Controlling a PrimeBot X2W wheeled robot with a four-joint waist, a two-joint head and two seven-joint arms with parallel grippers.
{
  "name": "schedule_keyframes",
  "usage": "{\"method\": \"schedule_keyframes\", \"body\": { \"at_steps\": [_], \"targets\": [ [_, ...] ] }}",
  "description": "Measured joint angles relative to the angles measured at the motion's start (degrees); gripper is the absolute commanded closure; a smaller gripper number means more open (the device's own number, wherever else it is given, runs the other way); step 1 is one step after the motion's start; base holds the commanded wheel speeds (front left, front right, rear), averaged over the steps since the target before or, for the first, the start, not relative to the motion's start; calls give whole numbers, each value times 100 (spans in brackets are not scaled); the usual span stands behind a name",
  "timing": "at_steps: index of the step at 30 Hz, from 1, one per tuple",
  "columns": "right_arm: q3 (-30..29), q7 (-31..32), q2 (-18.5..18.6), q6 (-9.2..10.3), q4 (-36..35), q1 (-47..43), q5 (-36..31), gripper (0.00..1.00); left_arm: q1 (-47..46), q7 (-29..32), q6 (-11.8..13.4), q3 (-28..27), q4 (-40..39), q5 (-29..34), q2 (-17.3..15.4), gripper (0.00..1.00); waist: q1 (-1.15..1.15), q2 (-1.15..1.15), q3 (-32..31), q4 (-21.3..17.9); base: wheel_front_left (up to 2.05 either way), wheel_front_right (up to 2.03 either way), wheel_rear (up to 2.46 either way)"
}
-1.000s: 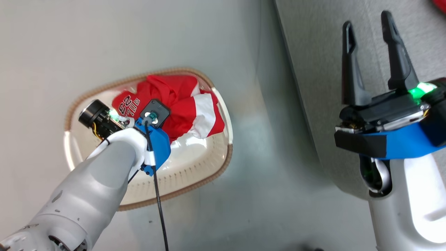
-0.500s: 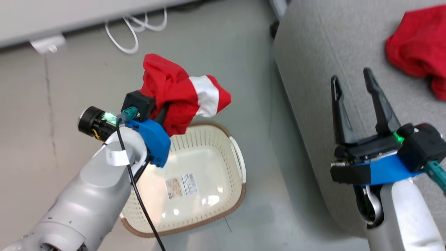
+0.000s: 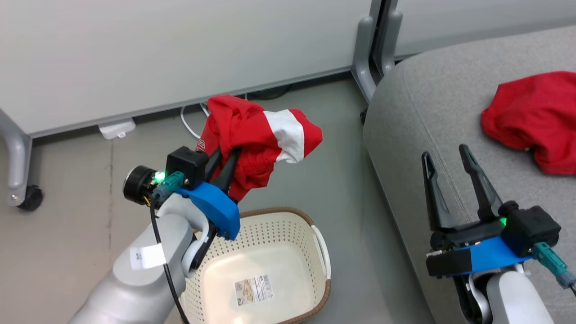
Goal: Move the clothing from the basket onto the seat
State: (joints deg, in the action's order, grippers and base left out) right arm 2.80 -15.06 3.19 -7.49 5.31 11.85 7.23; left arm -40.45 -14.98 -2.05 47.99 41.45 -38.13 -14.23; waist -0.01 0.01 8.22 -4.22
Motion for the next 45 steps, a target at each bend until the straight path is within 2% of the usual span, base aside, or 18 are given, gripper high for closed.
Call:
{"method": "schedule_keyframes", "body": {
  "at_steps": [13, 27, 35, 45],
  "targets": [
    [75, 0, -18, 0, 193, -556, 102, 0, 839, -1, 203, -497, -1087, 391, 59, 100, 0, 0, -623, 364, 0, 0, 0],
    [490, 0, -24, 0, 301, -573, 268, 0, 1032, -1, 252, -524, -1411, 539, 81, 100, 0, 0, -700, 533, 0, 0, 0],
    [1166, 0, -26, 0, 583, -83, 356, 0, 1001, -1, 250, -483, -1437, 593, 107, 100, 1, 0, -618, 623, 0, 0, 0],
    [1792, 0, -32, 0, 1296, 704, 609, 0, 872, -1, 200, -375, -1415, 662, 293, 100, 1, 0, -509, 849, 0, 0, 0]
  ]
}}
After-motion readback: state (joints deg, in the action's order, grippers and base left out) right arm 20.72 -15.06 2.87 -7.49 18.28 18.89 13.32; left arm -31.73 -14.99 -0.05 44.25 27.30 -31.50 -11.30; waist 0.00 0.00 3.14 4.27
